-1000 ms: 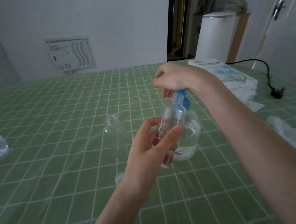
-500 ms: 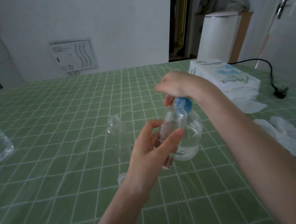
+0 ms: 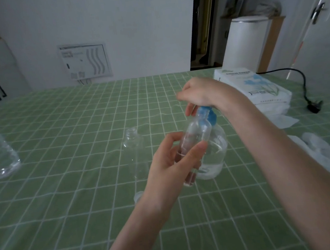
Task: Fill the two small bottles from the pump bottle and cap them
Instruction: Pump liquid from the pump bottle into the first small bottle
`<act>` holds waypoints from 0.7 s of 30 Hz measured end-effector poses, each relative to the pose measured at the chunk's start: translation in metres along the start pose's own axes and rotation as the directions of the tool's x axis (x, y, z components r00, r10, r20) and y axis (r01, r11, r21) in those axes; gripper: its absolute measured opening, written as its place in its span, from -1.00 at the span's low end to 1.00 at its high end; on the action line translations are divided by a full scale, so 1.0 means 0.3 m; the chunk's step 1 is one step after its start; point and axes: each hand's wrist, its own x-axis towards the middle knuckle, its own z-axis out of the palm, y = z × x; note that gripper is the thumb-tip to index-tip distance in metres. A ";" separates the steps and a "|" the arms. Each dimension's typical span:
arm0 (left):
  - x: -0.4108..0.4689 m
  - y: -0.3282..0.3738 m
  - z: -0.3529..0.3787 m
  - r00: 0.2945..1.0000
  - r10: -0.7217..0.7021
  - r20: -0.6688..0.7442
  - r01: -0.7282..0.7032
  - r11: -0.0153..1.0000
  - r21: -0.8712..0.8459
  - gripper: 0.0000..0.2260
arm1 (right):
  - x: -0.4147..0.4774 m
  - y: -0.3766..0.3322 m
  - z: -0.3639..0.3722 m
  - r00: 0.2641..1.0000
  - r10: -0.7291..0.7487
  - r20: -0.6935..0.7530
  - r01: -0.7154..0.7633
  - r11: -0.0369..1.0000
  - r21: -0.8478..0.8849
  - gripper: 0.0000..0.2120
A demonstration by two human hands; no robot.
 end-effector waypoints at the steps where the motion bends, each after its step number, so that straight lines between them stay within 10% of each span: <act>1: -0.002 -0.001 -0.002 1.000 -0.001 0.004 0.001 1.000 0.009 -0.70 | 0.000 0.003 0.004 1.000 0.008 0.012 -0.008 1.000 -0.006 -0.58; 21: 0.001 0.001 0.002 1.000 0.005 0.006 -0.005 1.000 -0.012 -0.67 | 0.008 -0.003 -0.011 1.000 -0.015 -0.010 0.016 0.999 0.039 -0.69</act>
